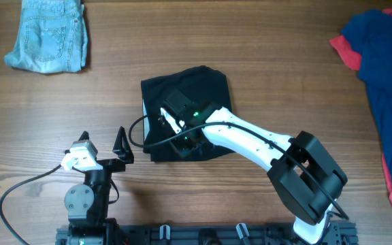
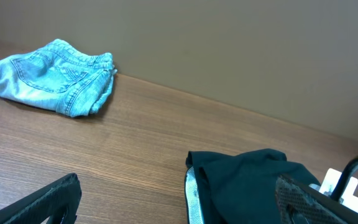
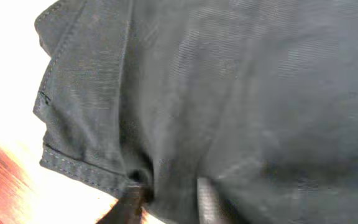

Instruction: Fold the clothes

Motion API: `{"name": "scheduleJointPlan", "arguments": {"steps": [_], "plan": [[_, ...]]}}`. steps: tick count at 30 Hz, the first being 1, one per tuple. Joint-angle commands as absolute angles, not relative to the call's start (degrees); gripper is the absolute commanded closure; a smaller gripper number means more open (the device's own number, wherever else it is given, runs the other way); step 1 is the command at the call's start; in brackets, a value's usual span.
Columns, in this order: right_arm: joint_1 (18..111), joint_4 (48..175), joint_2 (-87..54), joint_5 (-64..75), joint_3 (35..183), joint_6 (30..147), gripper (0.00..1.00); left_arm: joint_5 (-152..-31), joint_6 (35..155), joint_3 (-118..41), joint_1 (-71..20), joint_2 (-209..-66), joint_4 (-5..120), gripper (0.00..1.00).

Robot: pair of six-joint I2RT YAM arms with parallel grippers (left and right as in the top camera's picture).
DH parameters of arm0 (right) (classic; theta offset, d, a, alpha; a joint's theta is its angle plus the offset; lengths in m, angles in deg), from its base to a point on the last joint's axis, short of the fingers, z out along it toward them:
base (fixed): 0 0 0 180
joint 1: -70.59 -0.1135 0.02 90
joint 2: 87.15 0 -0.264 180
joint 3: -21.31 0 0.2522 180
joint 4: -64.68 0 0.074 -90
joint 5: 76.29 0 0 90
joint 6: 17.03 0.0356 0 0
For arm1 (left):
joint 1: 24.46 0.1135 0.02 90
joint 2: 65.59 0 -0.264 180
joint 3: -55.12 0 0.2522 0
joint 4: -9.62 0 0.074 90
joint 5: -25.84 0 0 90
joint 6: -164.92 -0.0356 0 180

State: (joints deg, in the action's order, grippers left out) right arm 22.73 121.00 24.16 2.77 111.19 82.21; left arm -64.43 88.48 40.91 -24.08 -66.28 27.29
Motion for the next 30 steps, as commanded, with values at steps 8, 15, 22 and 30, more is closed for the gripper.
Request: {"name": "scheduleJointPlan", "arguments": {"steps": [8, 15, 22, 30], "plan": [[22.38, 119.17, 20.99, -11.0, 112.11, 85.92, 0.96, -64.28, 87.3, 41.04, -23.86, -65.8, 27.57, 0.0], [21.09, 119.8, 20.03, -12.37, 111.54, 90.07, 0.13, -64.3, 87.3, 41.04, -23.86, -65.8, 27.57, 0.0], [31.17, 123.65, 5.71, -4.83, 111.96, 95.95, 0.0, -64.3, 87.3, 41.04, -23.88, -65.8, 27.57, 0.0], [59.47, 140.91, -15.6, 0.65, 111.96, 92.65, 0.0, -64.3, 87.3, 41.04, -23.86, -65.8, 27.57, 0.0]]}}
